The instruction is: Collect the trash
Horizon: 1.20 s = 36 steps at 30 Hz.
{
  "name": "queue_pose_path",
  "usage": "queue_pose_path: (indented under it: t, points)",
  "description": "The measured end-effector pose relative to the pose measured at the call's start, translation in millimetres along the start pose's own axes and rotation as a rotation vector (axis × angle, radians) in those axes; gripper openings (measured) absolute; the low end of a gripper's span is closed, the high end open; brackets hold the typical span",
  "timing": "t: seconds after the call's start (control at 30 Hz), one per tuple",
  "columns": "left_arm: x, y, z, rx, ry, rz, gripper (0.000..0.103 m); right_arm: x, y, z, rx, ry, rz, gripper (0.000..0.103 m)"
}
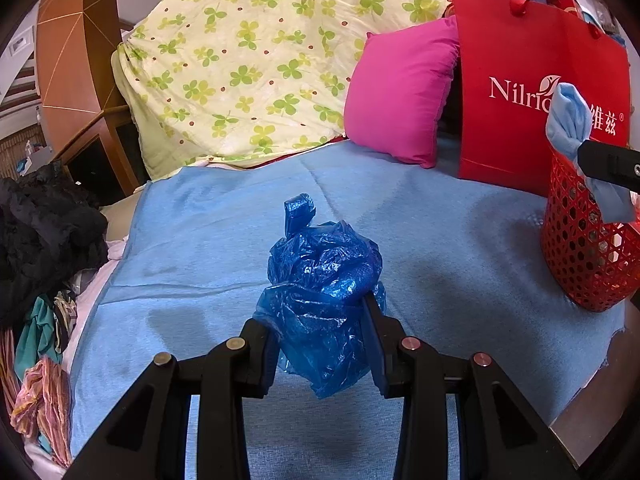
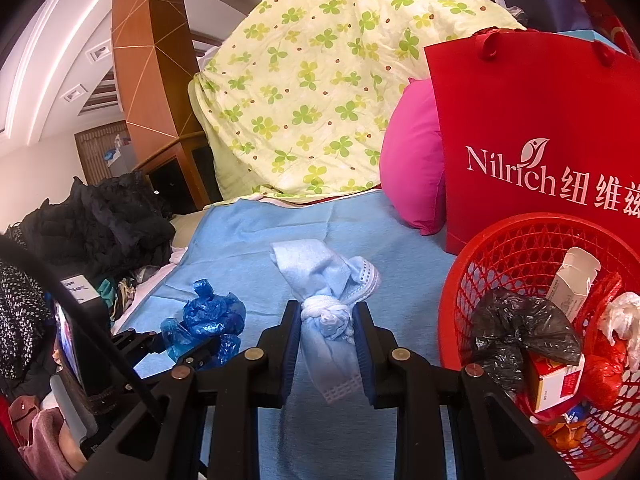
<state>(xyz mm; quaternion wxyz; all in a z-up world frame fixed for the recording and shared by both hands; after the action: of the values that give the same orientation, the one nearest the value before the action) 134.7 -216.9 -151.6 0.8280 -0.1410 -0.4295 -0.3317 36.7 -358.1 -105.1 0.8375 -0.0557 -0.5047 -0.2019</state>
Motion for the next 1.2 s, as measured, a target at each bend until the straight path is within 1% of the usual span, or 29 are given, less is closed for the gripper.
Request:
queue_pose_path:
  t: [1.2]
  points:
    - [-3.3,-4.1,-7.8,-0.026,0.013,-0.018,0.039,1.5,-5.7,3.1,-0.002,-0.006,-0.008,0.028]
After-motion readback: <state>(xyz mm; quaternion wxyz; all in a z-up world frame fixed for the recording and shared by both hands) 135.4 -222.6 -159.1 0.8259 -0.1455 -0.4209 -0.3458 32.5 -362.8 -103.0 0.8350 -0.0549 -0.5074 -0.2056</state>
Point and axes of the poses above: each gripper's, at about its wrist camera, not at the fingertips, and z roughly against the way its jaws point, y to its left, x to its top, the point moved 2 cm from there along -z, roughly the way its jaws point, and after that the axes turned 12 degrees about -x, right-handed, at the moved point
